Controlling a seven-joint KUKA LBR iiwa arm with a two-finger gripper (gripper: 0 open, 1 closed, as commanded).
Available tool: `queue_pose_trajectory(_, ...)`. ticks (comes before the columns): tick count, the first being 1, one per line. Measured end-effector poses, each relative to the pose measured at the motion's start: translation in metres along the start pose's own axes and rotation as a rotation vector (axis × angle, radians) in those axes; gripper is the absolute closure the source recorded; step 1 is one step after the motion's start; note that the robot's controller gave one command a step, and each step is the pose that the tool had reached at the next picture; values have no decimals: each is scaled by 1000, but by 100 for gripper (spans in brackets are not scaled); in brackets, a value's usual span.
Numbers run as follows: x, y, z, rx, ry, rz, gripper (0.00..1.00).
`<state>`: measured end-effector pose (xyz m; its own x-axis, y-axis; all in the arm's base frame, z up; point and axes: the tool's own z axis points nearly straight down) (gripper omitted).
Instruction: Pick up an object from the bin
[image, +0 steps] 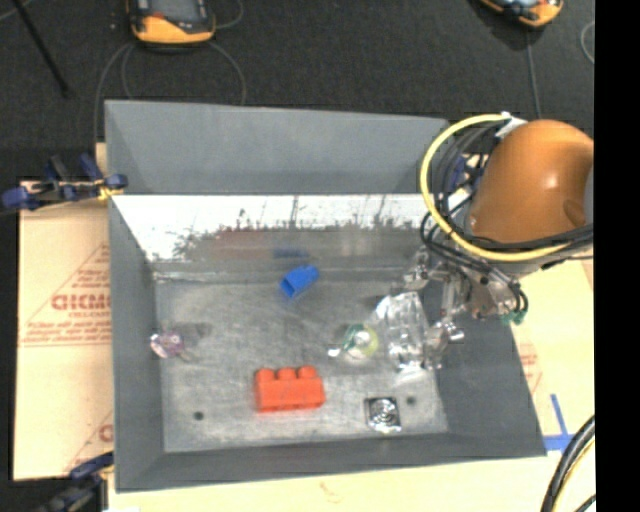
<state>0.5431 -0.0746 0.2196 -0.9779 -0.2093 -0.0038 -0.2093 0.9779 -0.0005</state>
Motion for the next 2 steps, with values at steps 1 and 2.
queue_pose_trajectory(1, -35, -15, 120, -3, 5, 86, 0)
queue_pose_trajectory(2, -33, -4, 143, -1, -3, 70, 0)
